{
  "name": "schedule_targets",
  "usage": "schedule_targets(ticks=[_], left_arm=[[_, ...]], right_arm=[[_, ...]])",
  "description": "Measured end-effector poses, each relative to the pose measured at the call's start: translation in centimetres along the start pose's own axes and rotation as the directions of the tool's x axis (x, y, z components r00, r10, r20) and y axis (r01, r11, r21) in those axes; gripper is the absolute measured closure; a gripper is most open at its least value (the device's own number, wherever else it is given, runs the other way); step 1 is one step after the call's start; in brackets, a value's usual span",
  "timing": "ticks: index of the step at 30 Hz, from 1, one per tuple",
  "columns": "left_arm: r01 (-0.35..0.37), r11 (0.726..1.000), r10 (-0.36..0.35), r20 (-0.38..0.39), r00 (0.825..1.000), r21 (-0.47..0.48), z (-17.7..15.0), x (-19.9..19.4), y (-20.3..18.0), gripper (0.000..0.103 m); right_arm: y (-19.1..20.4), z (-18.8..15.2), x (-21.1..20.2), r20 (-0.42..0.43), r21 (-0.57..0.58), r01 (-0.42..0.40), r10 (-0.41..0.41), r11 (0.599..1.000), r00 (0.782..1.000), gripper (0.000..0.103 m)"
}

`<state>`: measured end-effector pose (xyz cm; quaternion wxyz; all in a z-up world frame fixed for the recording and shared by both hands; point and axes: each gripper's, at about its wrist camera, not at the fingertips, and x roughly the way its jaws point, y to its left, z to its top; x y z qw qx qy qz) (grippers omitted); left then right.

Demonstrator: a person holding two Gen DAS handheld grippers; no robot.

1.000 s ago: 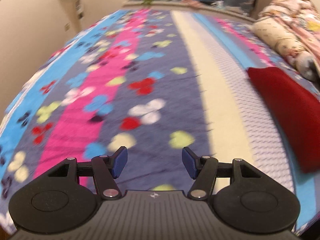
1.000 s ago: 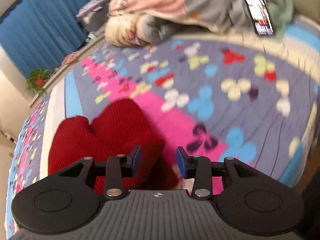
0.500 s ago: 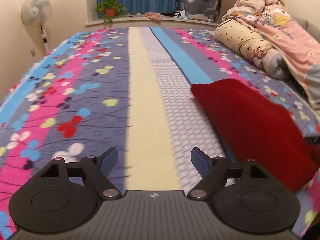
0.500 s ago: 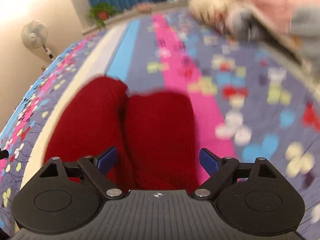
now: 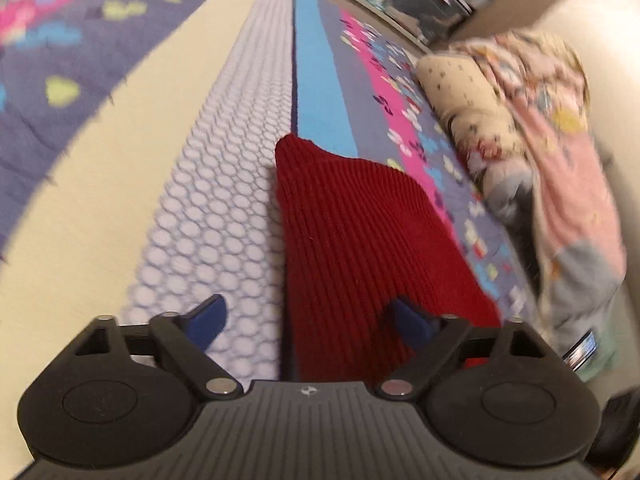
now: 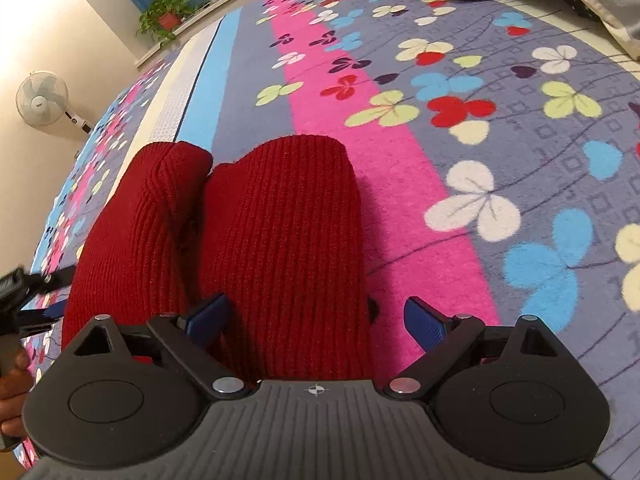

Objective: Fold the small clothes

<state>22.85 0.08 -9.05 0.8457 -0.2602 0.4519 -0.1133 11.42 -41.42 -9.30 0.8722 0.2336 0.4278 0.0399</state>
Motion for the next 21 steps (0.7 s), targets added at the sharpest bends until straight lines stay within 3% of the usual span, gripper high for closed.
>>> schedule_targets(ticks=[4,9,11,16,18,21], left_arm=[[0.140,0.975,-0.150,-0.049,0.987,-0.171,0.4,2.4,2.3,0.008],[0.229,0.944,-0.251,-0.070,0.965,-0.237,-0.3,4.7,2.3,0.008],[0.241,0.941,-0.265,-0.077,0.961,-0.236,-0.8,5.5,1.8,0.008],[0.212,0.960,-0.230,-0.079,0.970,-0.185,-1.5,6.4,0.1,0.008],[0.204,0.962,-0.221,-0.080,0.972,-0.180,-1.5,6.4,-0.1,0.011],[0.179,0.977,-0.187,-0.063,0.980,-0.113,-1.4,5.5,-1.2,0.026]], right_arm=[[-0.1,0.0,0.4,-0.009,0.005,-0.016,0.016,1.000,1.000,0.009],[-0.3,0.0,0.6,-0.013,0.009,-0.027,0.027,1.000,1.000,0.009],[-0.3,-0.1,0.6,-0.012,0.011,-0.026,0.026,1.000,1.000,0.009],[-0.2,-0.1,0.7,-0.012,0.008,-0.022,0.022,1.000,1.000,0.009],[-0.2,-0.1,0.8,-0.014,0.012,-0.028,0.028,1.000,1.000,0.009],[0.2,-0.2,0.9,-0.022,0.006,-0.040,0.040,0.999,0.999,0.013]])
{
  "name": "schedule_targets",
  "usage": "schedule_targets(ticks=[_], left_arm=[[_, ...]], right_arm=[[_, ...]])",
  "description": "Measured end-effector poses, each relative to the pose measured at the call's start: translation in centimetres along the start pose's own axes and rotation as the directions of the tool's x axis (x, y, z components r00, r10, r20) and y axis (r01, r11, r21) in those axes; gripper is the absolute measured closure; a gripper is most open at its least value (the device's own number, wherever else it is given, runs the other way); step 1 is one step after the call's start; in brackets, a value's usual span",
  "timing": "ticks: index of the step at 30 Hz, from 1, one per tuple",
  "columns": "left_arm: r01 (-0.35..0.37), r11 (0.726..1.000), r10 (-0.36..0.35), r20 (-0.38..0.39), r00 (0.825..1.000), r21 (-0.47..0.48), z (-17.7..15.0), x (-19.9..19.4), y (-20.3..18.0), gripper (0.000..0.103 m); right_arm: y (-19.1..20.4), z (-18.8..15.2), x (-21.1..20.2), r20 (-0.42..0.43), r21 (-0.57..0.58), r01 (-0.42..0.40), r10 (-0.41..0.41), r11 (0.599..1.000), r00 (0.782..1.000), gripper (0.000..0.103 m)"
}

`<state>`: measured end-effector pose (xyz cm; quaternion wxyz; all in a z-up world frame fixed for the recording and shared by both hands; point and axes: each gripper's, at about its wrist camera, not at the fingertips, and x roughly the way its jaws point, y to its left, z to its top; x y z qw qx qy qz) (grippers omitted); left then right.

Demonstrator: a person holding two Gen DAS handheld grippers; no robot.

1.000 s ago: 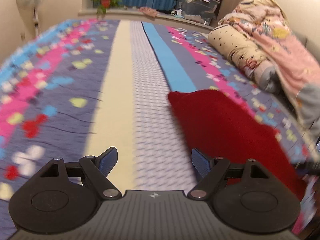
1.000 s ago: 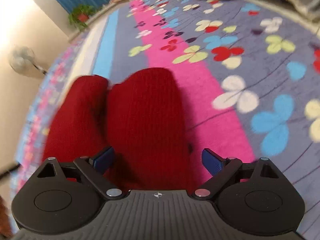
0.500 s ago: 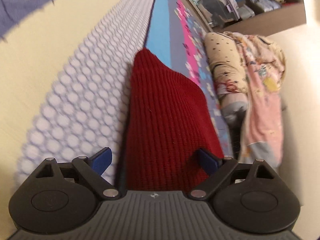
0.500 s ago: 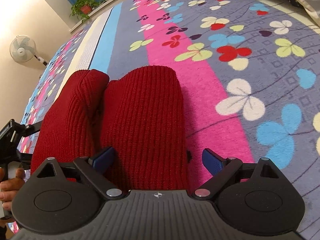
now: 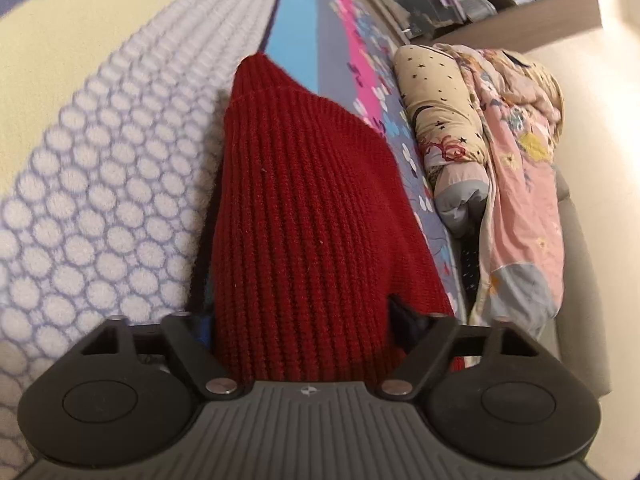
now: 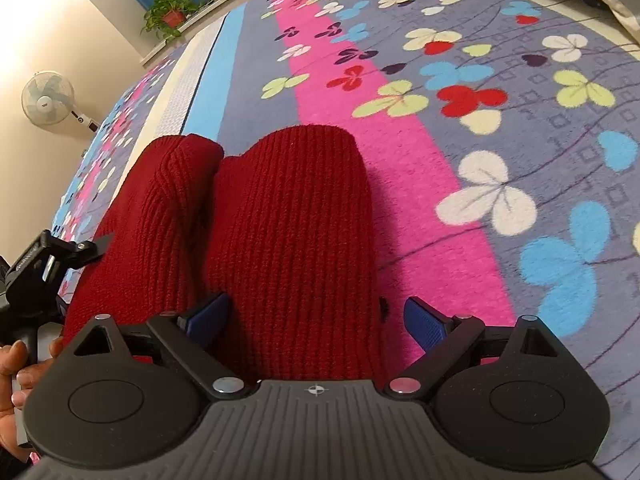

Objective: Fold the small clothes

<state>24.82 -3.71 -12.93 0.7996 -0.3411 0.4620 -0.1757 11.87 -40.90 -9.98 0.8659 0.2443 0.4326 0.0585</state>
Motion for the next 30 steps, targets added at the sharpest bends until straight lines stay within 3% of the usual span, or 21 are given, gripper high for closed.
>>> schedule_targets(ticks=[4,5,7,9,16,19,21,23,25,27,30], left_arm=[[-0.067,0.986,0.062,0.039,0.997,0.150,-0.3,-1.3,-3.0,0.036],[-0.073,0.982,0.066,0.046,0.997,0.174,-0.4,-1.6,-3.7,0.038],[-0.079,0.968,0.064,0.071,0.995,0.237,-0.2,-2.7,-5.3,0.039],[-0.093,0.947,0.061,0.114,0.992,0.307,0.0,-4.3,-6.9,0.040],[-0.195,0.892,0.089,0.264,0.960,0.407,3.3,-11.9,-8.2,0.040],[-0.229,0.896,0.128,0.274,0.953,0.380,5.3,-14.1,-6.5,0.035],[-0.296,0.896,0.210,0.272,0.939,0.331,6.3,-15.2,-4.4,0.029],[-0.412,0.860,0.330,0.288,0.899,0.301,6.7,-16.2,-3.1,0.030],[-0.460,0.817,0.335,0.362,0.870,0.348,5.7,-18.4,-2.9,0.028],[-0.463,0.797,0.323,0.373,0.870,0.389,4.2,-20.4,-2.8,0.027],[-0.463,0.745,0.296,0.384,0.875,0.480,0.5,-22.6,-2.9,0.027]], right_arm=[[1.9,-0.2,0.0,0.014,-0.063,0.000,0.001,0.998,1.000,0.036],[2.3,-0.2,-0.1,0.025,-0.069,0.009,-0.007,0.998,1.000,0.039],[2.8,0.0,-0.6,0.069,-0.052,0.008,-0.005,0.999,0.998,0.054],[3.6,0.4,-1.4,0.123,-0.055,-0.049,0.055,0.997,0.991,0.068],[9.2,0.7,-0.6,0.189,-0.176,-0.207,0.240,0.962,0.952,0.070],[11.6,0.7,0.4,0.182,-0.227,-0.235,0.278,0.945,0.943,0.068],[13.2,0.7,1.5,0.139,-0.257,-0.205,0.246,0.944,0.959,0.058],[14.1,0.6,2.2,0.131,-0.278,-0.093,0.134,0.956,0.982,0.054],[14.7,0.5,2.4,0.130,-0.298,0.013,0.027,0.954,0.991,0.048],[15.4,0.2,1.7,0.144,-0.328,0.066,-0.020,0.942,0.989,0.048],[16.9,-1.2,0.0,0.172,-0.410,0.059,0.014,0.910,0.985,0.046]])
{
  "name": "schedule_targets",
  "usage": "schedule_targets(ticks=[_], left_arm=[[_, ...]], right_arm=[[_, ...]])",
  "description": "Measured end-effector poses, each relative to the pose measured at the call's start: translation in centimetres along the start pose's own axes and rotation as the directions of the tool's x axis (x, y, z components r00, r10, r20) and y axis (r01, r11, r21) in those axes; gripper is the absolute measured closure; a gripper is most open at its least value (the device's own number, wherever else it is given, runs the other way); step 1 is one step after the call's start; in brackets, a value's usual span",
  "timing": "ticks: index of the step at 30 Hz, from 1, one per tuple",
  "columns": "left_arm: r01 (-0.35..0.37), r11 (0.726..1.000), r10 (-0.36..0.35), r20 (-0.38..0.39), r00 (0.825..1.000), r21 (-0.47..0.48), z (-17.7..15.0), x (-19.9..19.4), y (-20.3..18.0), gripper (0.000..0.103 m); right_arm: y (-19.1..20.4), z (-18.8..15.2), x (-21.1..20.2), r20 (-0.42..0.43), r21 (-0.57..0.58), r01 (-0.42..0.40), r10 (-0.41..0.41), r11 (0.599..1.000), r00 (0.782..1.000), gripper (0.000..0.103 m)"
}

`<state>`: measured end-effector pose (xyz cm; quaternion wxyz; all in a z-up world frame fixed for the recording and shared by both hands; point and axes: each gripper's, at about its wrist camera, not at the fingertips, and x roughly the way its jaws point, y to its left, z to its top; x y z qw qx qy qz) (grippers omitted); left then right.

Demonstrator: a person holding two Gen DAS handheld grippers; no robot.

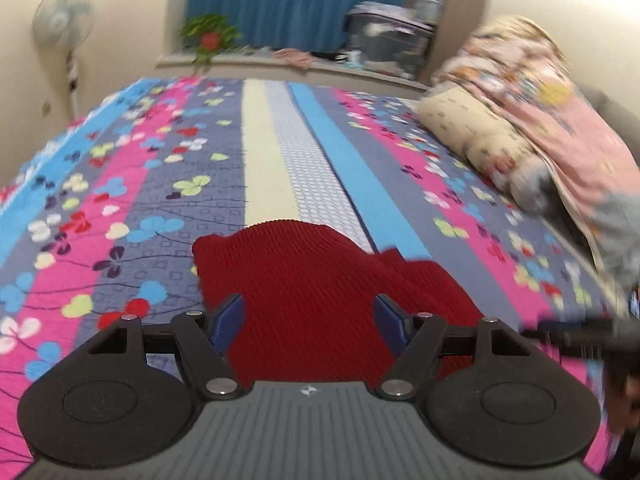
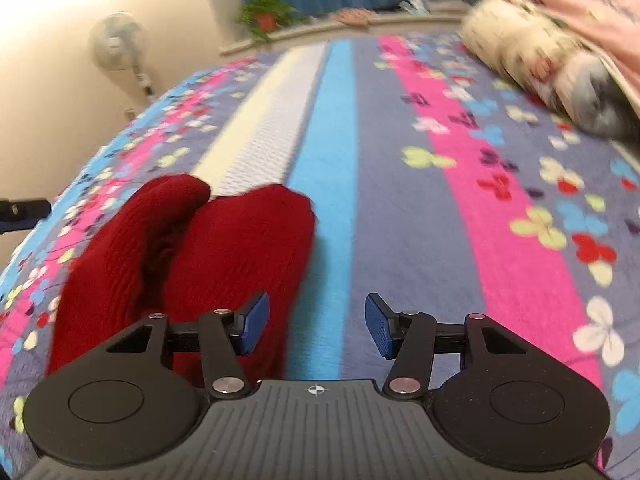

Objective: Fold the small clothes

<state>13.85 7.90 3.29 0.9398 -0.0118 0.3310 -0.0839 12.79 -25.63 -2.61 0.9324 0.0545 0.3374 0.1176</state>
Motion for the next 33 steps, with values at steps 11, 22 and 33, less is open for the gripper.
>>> schedule_targets(ticks=[11,22,33], left_arm=[[0.050,0.999,-0.050,-0.014,0.999,0.015,-8.8,-0.2,-1.5,0.036],[-0.020,0.989,0.040,-0.135,0.990,0.147,-9.9,4.3,-2.7,0.033],[-0.028,0.988,0.049,-0.143,0.989,0.149,-9.6,4.6,-2.9,0.031]], right_arm=[[5.7,-1.5,0.0,-0.032,-0.190,0.022,-0.029,0.982,0.999,0.042],[7.2,-2.6,2.8,-0.097,-0.280,0.054,-0.084,0.959,0.992,0.036],[7.3,-2.8,3.1,-0.104,-0.291,0.060,-0.094,0.955,0.990,0.035]])
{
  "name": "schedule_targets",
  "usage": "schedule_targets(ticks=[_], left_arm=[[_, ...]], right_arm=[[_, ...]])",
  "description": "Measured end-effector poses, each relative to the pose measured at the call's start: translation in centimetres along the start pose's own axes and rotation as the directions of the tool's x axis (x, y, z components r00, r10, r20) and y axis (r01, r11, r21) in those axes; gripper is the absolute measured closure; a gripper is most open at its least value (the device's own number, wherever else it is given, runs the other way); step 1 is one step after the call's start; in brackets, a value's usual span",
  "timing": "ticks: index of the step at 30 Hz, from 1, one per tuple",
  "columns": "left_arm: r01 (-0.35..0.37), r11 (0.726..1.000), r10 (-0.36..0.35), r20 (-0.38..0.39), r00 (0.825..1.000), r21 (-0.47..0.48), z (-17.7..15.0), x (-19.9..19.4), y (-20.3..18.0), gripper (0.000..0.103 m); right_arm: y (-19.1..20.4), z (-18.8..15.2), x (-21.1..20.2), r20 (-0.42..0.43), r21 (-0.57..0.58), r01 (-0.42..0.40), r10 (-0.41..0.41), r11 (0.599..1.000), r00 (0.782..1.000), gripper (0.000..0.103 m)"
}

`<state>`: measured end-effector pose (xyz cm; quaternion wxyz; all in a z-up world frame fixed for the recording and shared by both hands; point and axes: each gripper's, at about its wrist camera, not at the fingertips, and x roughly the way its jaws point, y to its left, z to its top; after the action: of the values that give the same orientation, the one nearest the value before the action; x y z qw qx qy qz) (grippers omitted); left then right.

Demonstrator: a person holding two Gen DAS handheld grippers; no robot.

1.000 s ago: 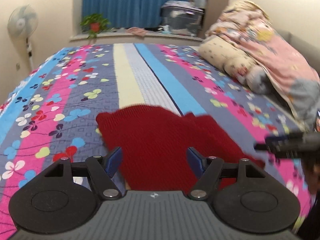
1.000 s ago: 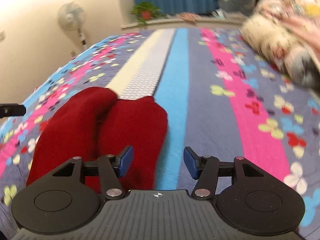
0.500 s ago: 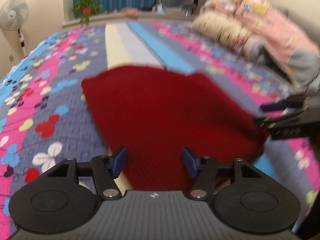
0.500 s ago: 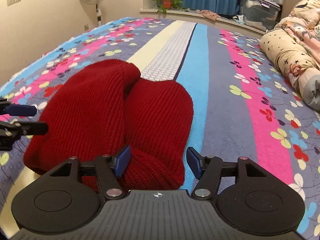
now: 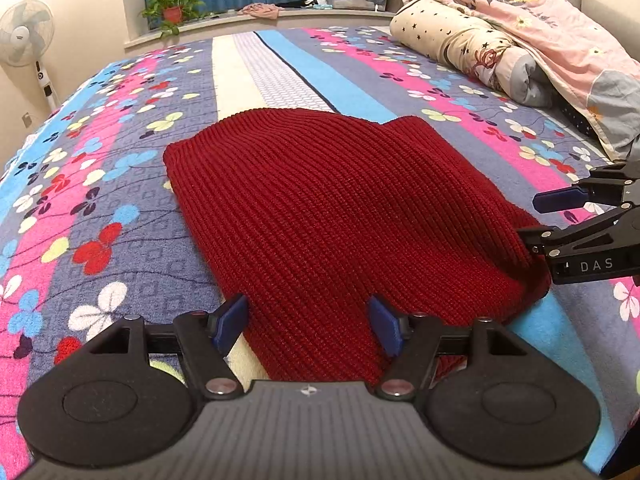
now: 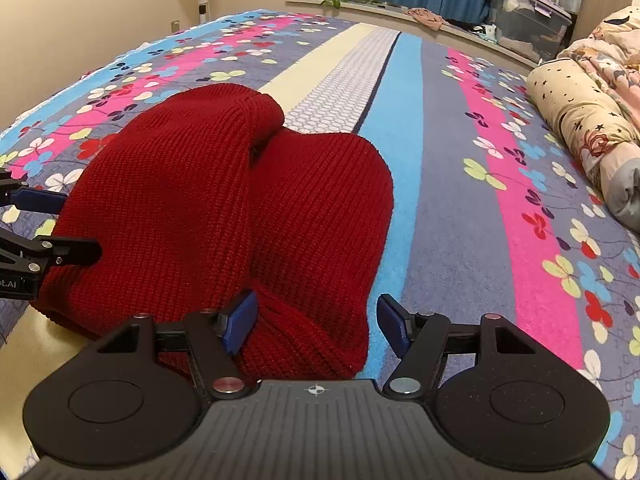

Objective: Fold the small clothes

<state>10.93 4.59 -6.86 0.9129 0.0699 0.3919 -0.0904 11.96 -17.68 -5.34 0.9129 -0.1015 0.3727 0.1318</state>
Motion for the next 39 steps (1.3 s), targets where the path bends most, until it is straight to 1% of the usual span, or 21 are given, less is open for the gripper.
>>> schedule_targets(ticks=[10,12,14,15,16,18,20,21,22,23,24,26,27,28,31,32,33,35,36,37,39], left_arm=[[0.003,1.000,-0.003,0.004,1.000,-0.013,0.0,-0.1,0.3,0.031],[0.014,0.999,-0.013,0.013,1.000,-0.044,0.2,-0.2,0.7,0.030],[0.021,0.997,-0.019,0.027,0.999,-0.073,0.4,-0.5,1.1,0.030],[0.021,0.996,-0.018,0.032,0.999,-0.083,0.5,-0.6,1.2,0.030],[0.020,0.996,-0.017,0.035,0.999,-0.088,0.5,-0.6,1.3,0.030],[0.021,0.995,-0.017,0.040,0.999,-0.095,0.7,-0.8,1.4,0.030],[0.022,0.995,-0.017,0.047,0.999,-0.100,0.8,-1.0,1.5,0.030],[0.023,0.994,-0.017,0.053,0.998,-0.105,0.8,-1.2,1.7,0.030],[0.025,0.993,-0.018,0.062,0.998,-0.112,0.9,-1.4,1.8,0.030],[0.028,0.992,-0.019,0.070,0.997,-0.119,0.9,-1.6,1.8,0.030],[0.031,0.991,-0.020,0.083,0.996,-0.129,1.0,-1.8,2.0,0.030],[0.036,0.989,-0.020,0.113,0.993,-0.144,1.2,-2.3,2.2,0.030],[0.043,0.988,-0.024,0.132,0.991,-0.149,1.3,-2.6,2.2,0.030],[0.055,0.987,-0.031,0.155,0.987,-0.153,1.5,-3.0,2.1,0.030],[0.103,0.985,-0.070,0.219,0.973,-0.142,1.8,-4.0,1.6,0.030],[0.111,0.985,-0.080,0.222,0.972,-0.133,2.0,-4.1,1.3,0.030],[0.110,0.987,-0.084,0.207,0.975,-0.117,2.0,-3.8,1.0,0.030],[0.054,0.996,-0.045,0.120,0.992,-0.073,1.8,-2.3,0.1,0.030],[0.026,0.998,-0.022,0.068,0.997,-0.056,1.6,-1.4,-0.2,0.030],[0.015,0.999,-0.014,0.011,1.000,-0.048,1.3,-0.4,-0.3,0.028],[0.011,0.997,-0.011,0.004,1.000,-0.076,1.1,-0.4,-0.1,0.029]], right_arm=[[-0.3,0.1,-0.3,0.012,0.012,-0.008,0.008,1.000,1.000,0.035],[-1.3,0.6,-1.4,0.092,0.085,-0.065,0.057,0.994,0.994,0.036],[-2.3,1.0,-2.5,0.176,0.133,-0.138,0.114,0.981,0.978,0.035],[-2.5,1.1,-2.5,0.183,0.133,-0.153,0.128,0.979,0.975,0.032],[-2.4,1.1,-2.1,0.167,0.128,-0.164,0.142,0.978,0.976,0.027],[-2.1,0.7,-0.4,0.083,0.124,-0.213,0.204,0.969,0.975,0.022],[-1.7,0.0,1.1,0.023,0.114,-0.215,0.214,0.970,0.977,0.022],[-1.5,-0.1,1.4,0.020,0.101,-0.206,0.205,0.973,0.979,0.026],[-1.4,-0.1,1.3,0.027,0.092,-0.213,0.211,0.973,0.977,0.038],[-1.5,0.0,0.9,0.037,0.086,-0.229,0.226,0.970,0.973,0.044],[-1.5,0.0,0.4,0.050,0.074,-0.243,0.240,0.967,0.969,0.057],[-1.8,0.1,-0.8,0.082,0.050,-0.266,0.261,0.963,0.962,0.068],[-2.0,0.1,-1.6,0.106,0.057,-0.282,0.275,0.958,0.956,0.081],[-2.7,0.4,-2.8,0.136,0.080,-0.323,0.310,0.943,0.941,0.092],[-4.1,0.3,-7.0,0.240,0.073,-0.369,0.343,0.927,0.908,0.092],[-4.2,0.0,-7.3,0.235,0.062,-0.363,0.340,0.930,0.911,0.092],[-4.6,-0.5,-6.8,0.196,0.076,-0.346,0.327,0.935,0.925,0.092],[-5.3,-1.9,-3.8,0.042,0.148,-0.303,0.300,0.941,0.953,0.092],[-5.4,-2.8,-2.1,-0.032,0.168,-0.291,0.300,0.942,0.953,0.092],[-5.4,-3.4,-1.1,-0.070,0.172,-0.288,0.304,0.942,0.950,0.092],[-4.9,-3.4,-1.0,-0.068,0.138,-0.282,0.293,0.949,0.954,0.092]])
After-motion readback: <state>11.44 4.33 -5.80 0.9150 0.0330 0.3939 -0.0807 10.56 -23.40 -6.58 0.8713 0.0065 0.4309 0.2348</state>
